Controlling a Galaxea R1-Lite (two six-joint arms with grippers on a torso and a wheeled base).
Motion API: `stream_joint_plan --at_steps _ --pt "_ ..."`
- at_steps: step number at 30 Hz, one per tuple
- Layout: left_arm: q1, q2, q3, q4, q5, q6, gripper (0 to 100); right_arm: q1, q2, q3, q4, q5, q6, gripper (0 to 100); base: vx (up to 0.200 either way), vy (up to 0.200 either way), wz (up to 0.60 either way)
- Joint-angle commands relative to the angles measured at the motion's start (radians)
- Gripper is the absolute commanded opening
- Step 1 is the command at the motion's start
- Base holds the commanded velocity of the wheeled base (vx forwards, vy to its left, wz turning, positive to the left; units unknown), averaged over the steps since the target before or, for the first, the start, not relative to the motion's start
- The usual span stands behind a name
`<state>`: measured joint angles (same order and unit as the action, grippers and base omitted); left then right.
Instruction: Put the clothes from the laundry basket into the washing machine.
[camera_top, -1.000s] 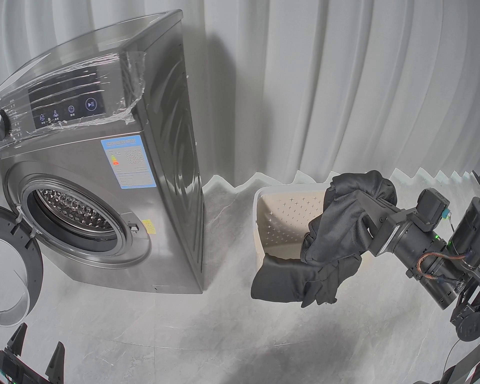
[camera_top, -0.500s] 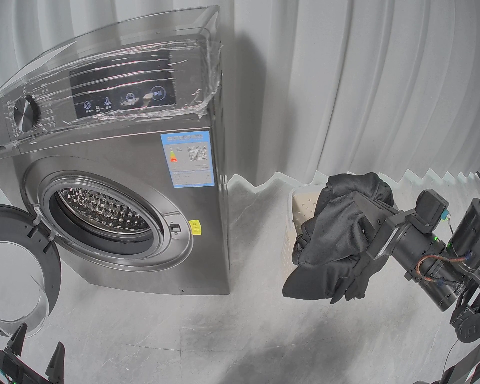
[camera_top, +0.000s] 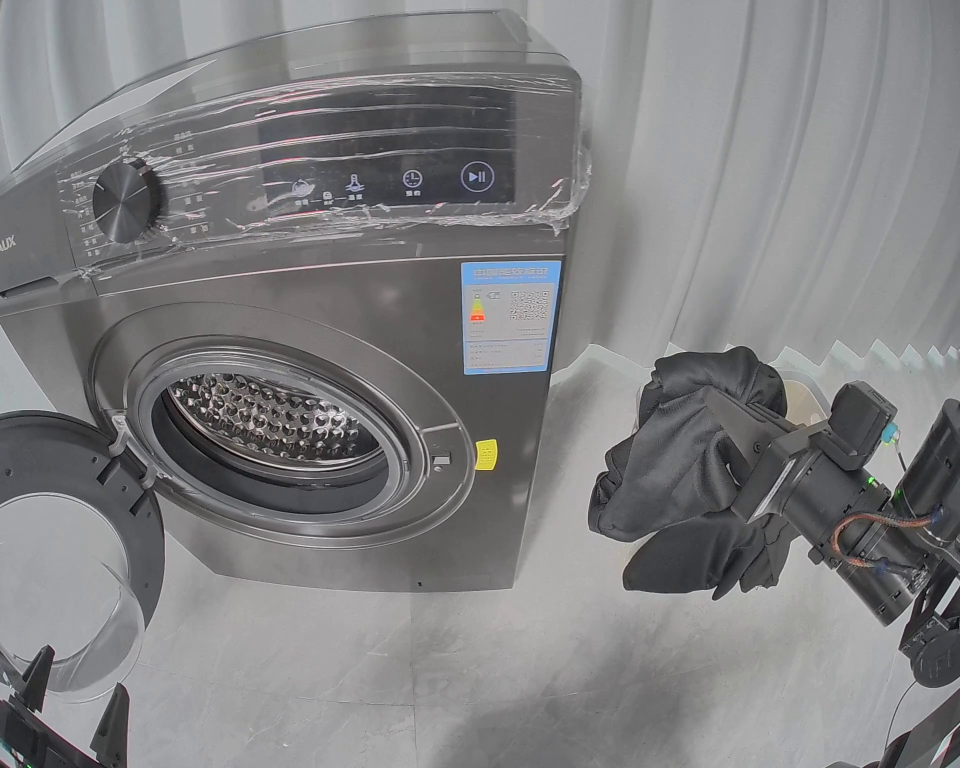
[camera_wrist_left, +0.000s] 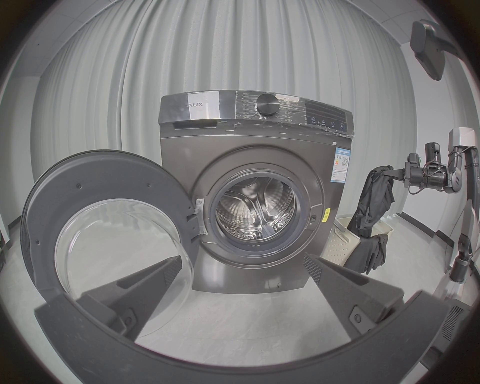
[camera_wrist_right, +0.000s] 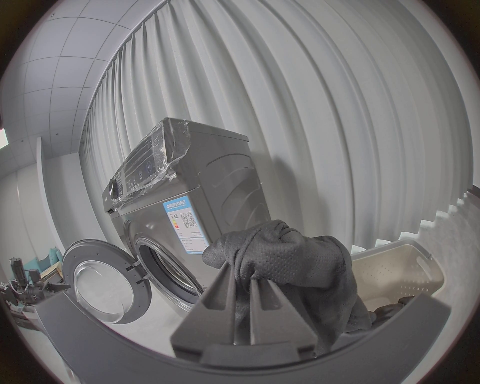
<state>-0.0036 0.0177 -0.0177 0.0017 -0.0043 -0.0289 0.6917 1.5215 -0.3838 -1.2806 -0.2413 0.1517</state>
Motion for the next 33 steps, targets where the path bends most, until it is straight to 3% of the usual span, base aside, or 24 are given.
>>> stream_joint_plan --at_steps 1,14,23,33 --pt "0.001 -0.018 0.016 0.000 0.001 -0.002 100 0.002 0.002 0.002 0.000 0.000 0.002 0 -0.200 0.000 0.00" --pt "0.001 -0.018 0.016 0.000 0.001 -0.002 100 0.003 0.009 0.008 0.000 -0.001 0.009 0 -0.200 0.000 0.00" --pt "0.001 -0.018 0.016 0.000 0.001 -0.002 100 0.003 0.009 0.010 0.000 0.000 0.009 0 0.000 0.000 0.00" --pt "0.001 -0.018 0.016 0.000 0.001 -0.002 100 0.003 0.011 0.016 0.000 0.000 0.011 0 0.000 0.200 0.00"
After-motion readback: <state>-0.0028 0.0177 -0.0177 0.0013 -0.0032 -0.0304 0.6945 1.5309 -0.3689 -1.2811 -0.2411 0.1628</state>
